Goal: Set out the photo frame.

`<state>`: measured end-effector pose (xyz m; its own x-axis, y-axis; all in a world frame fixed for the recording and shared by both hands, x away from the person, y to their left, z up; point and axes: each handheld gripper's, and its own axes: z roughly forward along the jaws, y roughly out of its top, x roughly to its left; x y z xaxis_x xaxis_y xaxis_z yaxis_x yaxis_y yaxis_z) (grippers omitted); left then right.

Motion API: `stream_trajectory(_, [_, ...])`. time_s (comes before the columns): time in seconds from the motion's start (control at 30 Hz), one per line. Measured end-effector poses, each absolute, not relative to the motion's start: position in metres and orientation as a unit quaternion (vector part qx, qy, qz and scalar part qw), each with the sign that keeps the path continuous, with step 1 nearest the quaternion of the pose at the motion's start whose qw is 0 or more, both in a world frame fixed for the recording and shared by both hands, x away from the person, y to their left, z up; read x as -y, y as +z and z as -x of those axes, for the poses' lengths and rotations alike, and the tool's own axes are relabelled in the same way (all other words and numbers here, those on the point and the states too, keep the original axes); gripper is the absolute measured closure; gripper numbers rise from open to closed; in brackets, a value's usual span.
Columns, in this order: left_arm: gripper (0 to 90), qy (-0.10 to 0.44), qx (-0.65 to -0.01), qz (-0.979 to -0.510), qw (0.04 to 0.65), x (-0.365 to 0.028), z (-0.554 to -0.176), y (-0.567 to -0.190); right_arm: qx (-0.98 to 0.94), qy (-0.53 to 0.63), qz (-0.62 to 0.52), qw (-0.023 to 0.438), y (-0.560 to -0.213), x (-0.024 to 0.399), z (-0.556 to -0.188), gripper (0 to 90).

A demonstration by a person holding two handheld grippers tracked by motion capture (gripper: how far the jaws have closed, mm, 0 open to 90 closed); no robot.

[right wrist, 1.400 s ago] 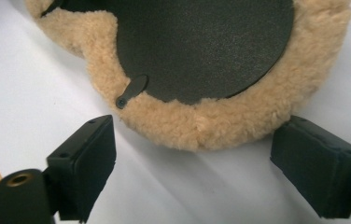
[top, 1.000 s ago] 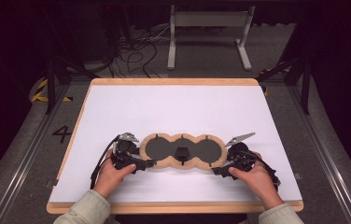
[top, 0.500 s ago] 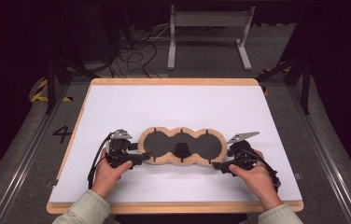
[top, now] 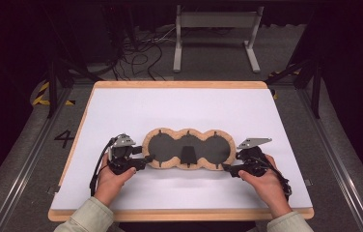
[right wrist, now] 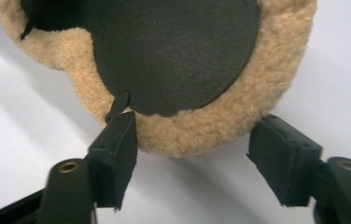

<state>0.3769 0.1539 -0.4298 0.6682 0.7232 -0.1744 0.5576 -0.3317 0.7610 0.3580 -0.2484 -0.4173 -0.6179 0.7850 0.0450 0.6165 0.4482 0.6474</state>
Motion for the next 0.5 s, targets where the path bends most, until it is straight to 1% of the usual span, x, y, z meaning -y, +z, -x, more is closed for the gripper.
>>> stream_trajectory(0.1, [49.3, 0.111, -0.391, -0.817, 0.409, -0.1509, -0.3765, -0.4334, -0.845, 0.302, -0.412, 0.159, -0.4203, 0.2472, -0.3561, 42.5])
stream_trajectory(0.13, [50.2, 0.111, -0.391, -0.817, 0.409, -0.1509, -0.3765, -0.4334, -0.845, 0.302, -0.412, 0.159, -0.4203, 0.2472, -0.3561, 42.5])
stream_trajectory(0.2, [51.3, 0.114, -0.389, -0.823, 0.398, -0.1490, -0.3761, -0.4370, -0.850, 0.289, -0.409, 0.165, -0.4245, 0.2468, -0.3539, 45.5])
stream_trajectory(0.5, [53.4, 0.122, -0.383, -0.826, 0.396, -0.1495, -0.3729, -0.4353, -0.855, 0.282, -0.397, 0.181, -0.4247, 0.2454, -0.3493, 45.8])
